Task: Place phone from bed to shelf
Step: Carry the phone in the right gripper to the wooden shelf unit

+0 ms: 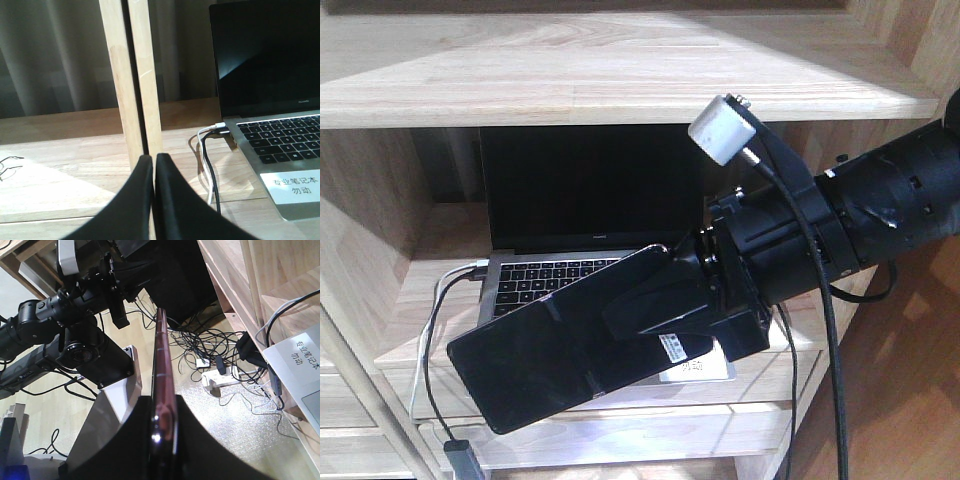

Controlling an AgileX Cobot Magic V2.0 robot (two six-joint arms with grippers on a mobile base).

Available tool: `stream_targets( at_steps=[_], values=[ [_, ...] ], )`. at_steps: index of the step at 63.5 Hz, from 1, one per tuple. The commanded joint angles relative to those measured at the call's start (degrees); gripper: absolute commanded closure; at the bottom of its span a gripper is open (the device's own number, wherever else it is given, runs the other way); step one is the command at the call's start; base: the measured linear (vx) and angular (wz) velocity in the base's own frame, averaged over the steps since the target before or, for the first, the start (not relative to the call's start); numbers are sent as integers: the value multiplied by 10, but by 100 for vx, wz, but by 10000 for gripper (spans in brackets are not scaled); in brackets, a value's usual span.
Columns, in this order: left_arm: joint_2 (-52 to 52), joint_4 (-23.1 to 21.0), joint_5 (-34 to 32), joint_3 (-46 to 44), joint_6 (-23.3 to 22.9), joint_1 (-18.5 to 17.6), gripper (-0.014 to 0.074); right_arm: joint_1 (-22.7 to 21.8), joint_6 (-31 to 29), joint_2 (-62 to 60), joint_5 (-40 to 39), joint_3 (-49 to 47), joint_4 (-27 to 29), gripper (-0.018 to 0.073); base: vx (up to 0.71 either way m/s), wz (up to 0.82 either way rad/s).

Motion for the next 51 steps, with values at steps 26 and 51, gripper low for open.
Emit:
stream_targets(
  at_steps=[26, 51],
  values=[
    [-7, -3, -40, -15, -2, 0, 596, 0, -4, -20, 37, -15, 50, 560, 0, 0],
    [-7, -3, -40, -15, -2, 0, 596, 0, -4, -20, 37, -15, 50, 560, 0, 0]
  ],
)
